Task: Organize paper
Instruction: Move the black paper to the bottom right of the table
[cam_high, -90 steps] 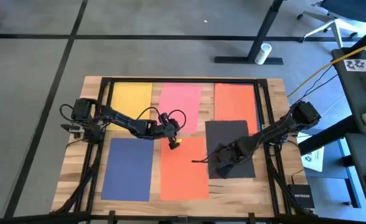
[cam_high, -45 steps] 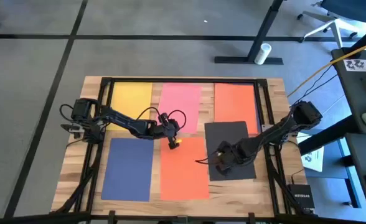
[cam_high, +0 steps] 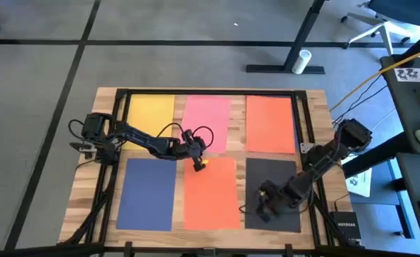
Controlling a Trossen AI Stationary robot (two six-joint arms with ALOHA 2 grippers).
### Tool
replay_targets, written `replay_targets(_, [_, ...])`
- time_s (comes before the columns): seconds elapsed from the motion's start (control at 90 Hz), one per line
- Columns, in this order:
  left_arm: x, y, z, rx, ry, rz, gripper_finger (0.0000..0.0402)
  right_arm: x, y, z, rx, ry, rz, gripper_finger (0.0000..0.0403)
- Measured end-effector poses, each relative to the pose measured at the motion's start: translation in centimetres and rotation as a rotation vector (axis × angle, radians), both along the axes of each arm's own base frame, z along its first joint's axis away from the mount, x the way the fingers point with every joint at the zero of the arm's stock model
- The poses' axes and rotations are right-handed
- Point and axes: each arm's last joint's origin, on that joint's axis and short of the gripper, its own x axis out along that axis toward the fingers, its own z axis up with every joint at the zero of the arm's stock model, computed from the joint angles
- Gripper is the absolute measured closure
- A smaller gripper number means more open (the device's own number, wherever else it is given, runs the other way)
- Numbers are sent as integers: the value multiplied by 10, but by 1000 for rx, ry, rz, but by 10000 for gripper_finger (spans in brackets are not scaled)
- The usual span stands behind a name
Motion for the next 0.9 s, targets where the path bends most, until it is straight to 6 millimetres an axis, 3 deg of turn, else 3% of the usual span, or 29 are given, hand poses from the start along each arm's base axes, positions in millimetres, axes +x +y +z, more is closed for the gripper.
replay_targets(0.222, [0, 0, 0, 0, 0, 0, 402, -13, 8, 0, -16, 22, 27, 403])
replay_targets(0.511, [0, 0, 0, 1, 1, -1, 402, -14, 10, 0, -26, 3, 82, 403])
replay_targets(0.9, [0, 0, 0, 8, 3, -8, 402, -2, 9, 26, -173, -7, 126, 387])
